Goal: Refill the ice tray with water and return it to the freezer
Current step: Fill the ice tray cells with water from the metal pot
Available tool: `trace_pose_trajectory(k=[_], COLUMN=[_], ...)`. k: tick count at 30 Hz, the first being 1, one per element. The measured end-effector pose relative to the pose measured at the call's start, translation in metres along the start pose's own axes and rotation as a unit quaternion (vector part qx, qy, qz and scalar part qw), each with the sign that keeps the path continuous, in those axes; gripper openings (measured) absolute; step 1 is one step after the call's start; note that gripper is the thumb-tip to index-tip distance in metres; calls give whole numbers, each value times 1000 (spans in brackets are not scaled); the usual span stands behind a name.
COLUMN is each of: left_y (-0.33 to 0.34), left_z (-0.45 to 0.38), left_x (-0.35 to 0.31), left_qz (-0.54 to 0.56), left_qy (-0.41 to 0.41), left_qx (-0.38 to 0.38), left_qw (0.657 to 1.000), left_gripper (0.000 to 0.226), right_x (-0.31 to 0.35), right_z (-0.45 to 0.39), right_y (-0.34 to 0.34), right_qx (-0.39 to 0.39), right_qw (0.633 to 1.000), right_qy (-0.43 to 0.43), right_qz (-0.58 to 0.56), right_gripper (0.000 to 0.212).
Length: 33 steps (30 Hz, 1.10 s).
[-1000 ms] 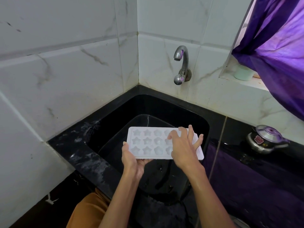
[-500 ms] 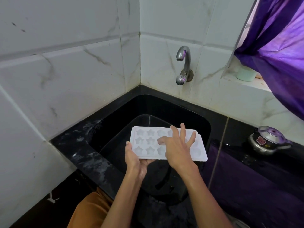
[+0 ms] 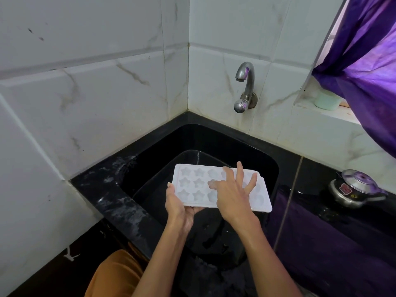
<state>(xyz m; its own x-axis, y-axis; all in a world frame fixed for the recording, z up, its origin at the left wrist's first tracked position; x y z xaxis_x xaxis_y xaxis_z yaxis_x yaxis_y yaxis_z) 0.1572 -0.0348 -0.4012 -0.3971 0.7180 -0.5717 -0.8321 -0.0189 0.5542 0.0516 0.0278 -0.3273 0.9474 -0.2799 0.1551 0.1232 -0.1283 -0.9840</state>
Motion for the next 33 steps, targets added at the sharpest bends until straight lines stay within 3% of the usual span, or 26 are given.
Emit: trace_pose_trajectory(k=[16, 24, 28, 33], left_y=[-1, 1, -1, -1], left_z=[-2, 3, 3, 3], left_x=[3, 5, 6, 5], left_qz=[6, 16, 20, 24], left_qy=[-9, -28, -27, -23], left_qx=[3, -2, -4, 0], left_qw=[1000, 999, 999, 999], left_gripper=[54, 57, 56, 56], right_x=[-3, 8, 16, 24], right_z=[-1, 0, -5, -9], right_y=[4, 2, 3, 5], right_qx=[8, -33, -19, 5], right_qw=[1000, 999, 999, 998], right_qy=[4, -15, -38, -59], right_qz=[4, 0, -4, -5], right_gripper=[74, 61, 68, 60])
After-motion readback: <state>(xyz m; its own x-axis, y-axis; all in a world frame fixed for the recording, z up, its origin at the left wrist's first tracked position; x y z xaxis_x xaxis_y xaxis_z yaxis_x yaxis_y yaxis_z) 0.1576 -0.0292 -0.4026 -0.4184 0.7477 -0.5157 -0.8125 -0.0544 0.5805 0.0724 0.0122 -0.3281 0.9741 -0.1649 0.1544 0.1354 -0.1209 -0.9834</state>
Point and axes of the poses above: each hand's wrist, its own z-axis away from the middle knuckle, its own y-axis out of the palm, x = y × z, the point moved 5 cm from there along -z, towards the middle knuckle, and after that the axes turned 11 degrees about -y, right-handed, at the moved point
